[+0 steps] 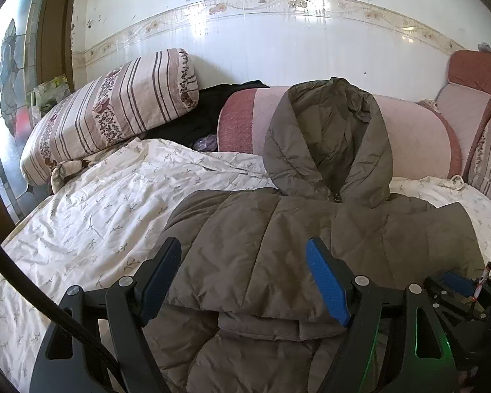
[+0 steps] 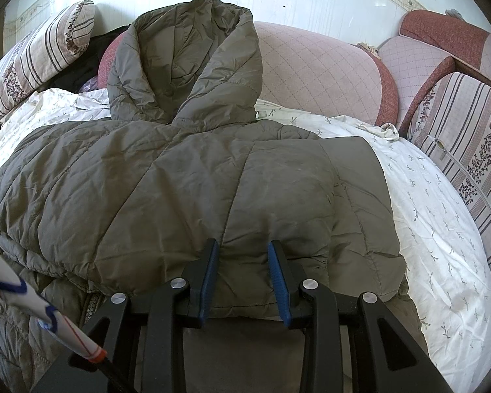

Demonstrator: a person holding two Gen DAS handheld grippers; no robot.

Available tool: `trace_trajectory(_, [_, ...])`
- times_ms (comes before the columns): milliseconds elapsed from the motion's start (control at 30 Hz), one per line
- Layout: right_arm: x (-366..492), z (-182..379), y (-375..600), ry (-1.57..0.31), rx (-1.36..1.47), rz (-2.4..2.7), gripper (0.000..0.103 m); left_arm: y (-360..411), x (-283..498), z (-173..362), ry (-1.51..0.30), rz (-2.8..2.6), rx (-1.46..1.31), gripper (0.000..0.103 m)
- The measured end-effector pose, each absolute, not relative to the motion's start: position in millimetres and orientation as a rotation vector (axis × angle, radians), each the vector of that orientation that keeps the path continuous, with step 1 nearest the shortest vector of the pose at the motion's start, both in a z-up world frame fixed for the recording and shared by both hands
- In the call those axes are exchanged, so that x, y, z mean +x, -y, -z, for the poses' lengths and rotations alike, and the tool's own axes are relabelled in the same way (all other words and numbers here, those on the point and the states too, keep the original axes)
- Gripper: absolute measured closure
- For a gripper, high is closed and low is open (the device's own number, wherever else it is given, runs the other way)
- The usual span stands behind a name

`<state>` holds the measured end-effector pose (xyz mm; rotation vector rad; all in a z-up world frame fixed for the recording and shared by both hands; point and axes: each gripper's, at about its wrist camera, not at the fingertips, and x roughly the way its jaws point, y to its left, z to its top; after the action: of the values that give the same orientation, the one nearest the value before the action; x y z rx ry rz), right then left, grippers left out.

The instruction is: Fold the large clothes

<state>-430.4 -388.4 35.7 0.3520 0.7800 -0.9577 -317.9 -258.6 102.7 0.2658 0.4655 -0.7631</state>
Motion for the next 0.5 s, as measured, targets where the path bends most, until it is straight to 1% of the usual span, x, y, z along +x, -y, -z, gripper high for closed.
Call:
trace_trajectory(433, [-430.4, -37.1, 385.3, -0.776, 0.335, 0.968, 0.068, 263.5, -309.6, -88.8, -0.511, 0.742, 0.304, 0.025])
trace_trajectory(500, [-431.2, -40.1, 382.6, -0.769, 0.322, 0.972, 0.066, 263.2, -309.5, -88.3, -0.510, 0.742, 0.308, 0.025])
